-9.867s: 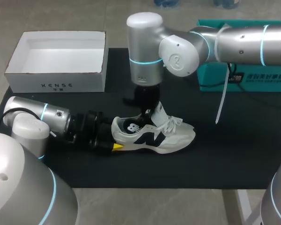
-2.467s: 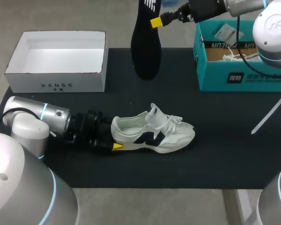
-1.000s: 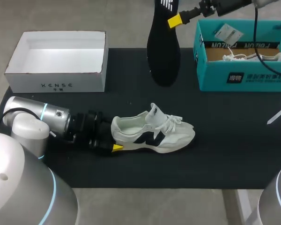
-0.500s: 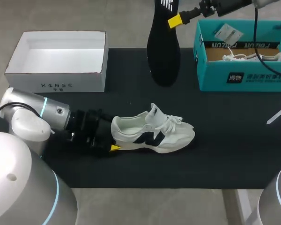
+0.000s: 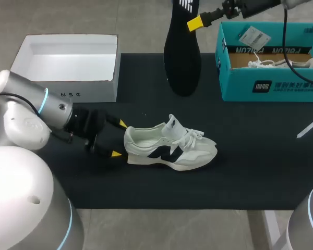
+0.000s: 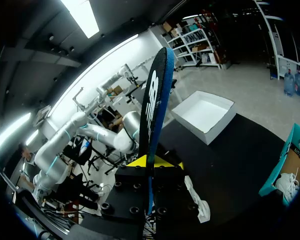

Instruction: Take the shoe out of the shoebox, open the shoe tongue, remove and reinsert the insole, then place the shoe into the shoebox

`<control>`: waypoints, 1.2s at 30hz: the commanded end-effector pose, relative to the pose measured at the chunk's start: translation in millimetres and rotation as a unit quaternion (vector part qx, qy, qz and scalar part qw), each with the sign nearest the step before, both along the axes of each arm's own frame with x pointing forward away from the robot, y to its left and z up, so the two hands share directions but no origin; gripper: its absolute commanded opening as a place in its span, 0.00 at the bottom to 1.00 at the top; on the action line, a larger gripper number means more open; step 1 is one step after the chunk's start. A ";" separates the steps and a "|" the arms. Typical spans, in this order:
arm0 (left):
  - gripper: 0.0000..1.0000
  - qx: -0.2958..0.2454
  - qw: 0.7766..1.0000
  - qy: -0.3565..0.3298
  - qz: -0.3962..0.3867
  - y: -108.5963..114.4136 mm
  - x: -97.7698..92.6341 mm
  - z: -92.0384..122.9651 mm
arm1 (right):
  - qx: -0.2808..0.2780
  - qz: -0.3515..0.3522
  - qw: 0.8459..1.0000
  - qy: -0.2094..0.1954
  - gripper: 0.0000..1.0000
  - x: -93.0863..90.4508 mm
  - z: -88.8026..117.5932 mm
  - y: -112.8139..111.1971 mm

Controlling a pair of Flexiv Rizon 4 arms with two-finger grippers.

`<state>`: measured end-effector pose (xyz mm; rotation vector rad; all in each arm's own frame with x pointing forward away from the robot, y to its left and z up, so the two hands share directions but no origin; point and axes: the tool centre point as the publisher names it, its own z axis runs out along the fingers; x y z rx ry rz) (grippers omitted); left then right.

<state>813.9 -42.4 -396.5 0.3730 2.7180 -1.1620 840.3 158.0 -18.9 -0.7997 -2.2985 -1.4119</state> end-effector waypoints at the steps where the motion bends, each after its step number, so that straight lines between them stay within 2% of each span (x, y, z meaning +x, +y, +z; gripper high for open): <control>1: 1.00 0.123 0.992 -0.009 0.010 15.5 -3.8 29.1 | -0.001 -0.001 1.000 0.000 0.00 0.0 -0.2 0.4; 7: 1.00 0.163 0.987 -0.009 0.018 20.7 -5.4 49.0 | -0.001 -0.001 1.000 0.000 0.00 0.0 -0.2 0.4; 16: 1.00 0.194 0.981 -0.004 0.008 20.3 -4.9 54.0 | -0.001 -0.001 1.000 0.000 0.00 0.0 -0.2 0.4; 22: 1.00 0.186 0.982 0.010 0.012 18.7 -5.1 57.7 | -0.001 -0.001 1.000 0.000 0.00 0.0 -0.2 0.4; 29: 1.00 0.186 0.982 0.010 0.012 18.7 -5.1 57.7 | -0.003 -0.012 1.000 0.001 0.00 -17.6 5.7 -7.8; 36: 1.00 0.186 0.982 0.010 0.012 18.7 -5.1 57.7 | -0.009 -0.018 1.000 -0.006 0.00 -22.6 9.0 -8.7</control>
